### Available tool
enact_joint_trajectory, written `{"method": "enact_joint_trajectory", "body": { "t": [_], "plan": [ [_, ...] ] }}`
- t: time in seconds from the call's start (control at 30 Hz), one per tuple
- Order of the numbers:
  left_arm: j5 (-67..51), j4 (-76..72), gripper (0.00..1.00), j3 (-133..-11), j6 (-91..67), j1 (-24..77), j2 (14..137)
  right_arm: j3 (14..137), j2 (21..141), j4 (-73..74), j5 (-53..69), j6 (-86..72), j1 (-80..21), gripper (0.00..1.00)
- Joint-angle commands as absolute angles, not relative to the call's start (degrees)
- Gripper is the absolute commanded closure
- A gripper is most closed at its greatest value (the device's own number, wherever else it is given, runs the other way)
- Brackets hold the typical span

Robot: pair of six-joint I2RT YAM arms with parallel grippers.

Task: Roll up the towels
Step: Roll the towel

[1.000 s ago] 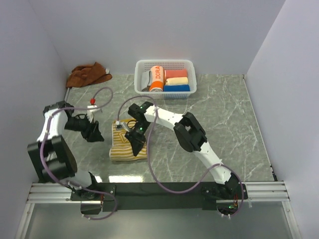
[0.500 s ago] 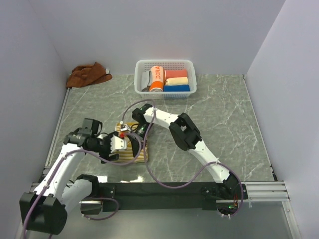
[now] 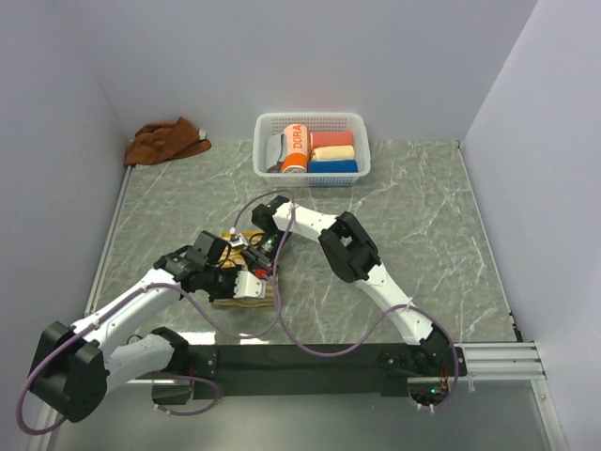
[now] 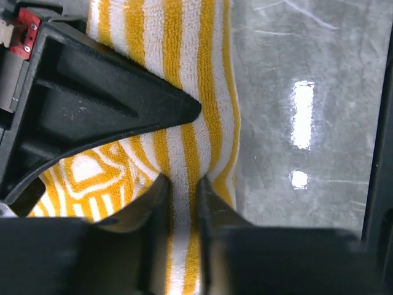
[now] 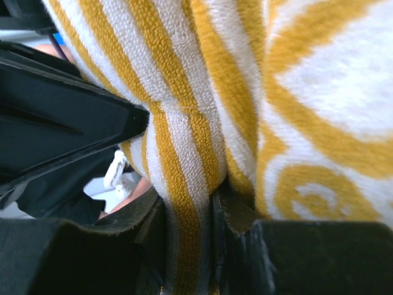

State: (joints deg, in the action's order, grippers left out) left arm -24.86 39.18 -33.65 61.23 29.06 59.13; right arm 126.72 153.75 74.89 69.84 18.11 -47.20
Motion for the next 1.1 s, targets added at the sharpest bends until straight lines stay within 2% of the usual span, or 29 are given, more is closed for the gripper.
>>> {"method": "enact_joint_trajectory", "body": {
  "t": [0.0,0.07,0.13,0.2,0.27,0.47,0.7,0.9,1.07],
  "plan": [
    [-22.9,42.8,0.85,-32.7,58.2,29.9,63.5,121.7,152.3,65.8,56.3,16.9,-44.9,0.72],
    [-22.9,44.8,0.92,-33.3,57.7,29.8,65.5,119.5,147.7,62.4,56.1,15.5,-43.8,0.6],
    [-23.0,46.6,0.97,-34.1,56.3,29.3,68.3,117.5,144.9,60.2,55.3,14.0,-41.9,0.55],
    [-25.7,48.8,0.99,-36.1,56.4,28.0,70.7,117.8,141.5,59.9,53.5,13.5,-40.9,0.46],
    [-27.4,50.5,0.99,-37.8,56.3,26.8,74.6,118.4,138.4,59.9,51.8,13.6,-39.5,0.44],
    [-32.9,57.8,0.99,-45.0,58.0,21.7,86.2,111.6,126.9,55.6,45.7,13.7,-33.7,0.43],
    [-37.4,63.2,0.99,-59.4,57.7,14.7,101.6,92.4,109.9,45.4,42.5,13.7,-27.4,0.43],
    [-37.2,65.8,0.99,-73.4,55.9,12.8,114.2,77.2,96.3,36.8,37.3,15.7,-28.0,0.43],
    [-37.4,68.5,0.99,-81.2,56.1,12.0,123.5,74.1,92.2,33.1,28.6,22.1,-35.2,0.43]
  ]
}}
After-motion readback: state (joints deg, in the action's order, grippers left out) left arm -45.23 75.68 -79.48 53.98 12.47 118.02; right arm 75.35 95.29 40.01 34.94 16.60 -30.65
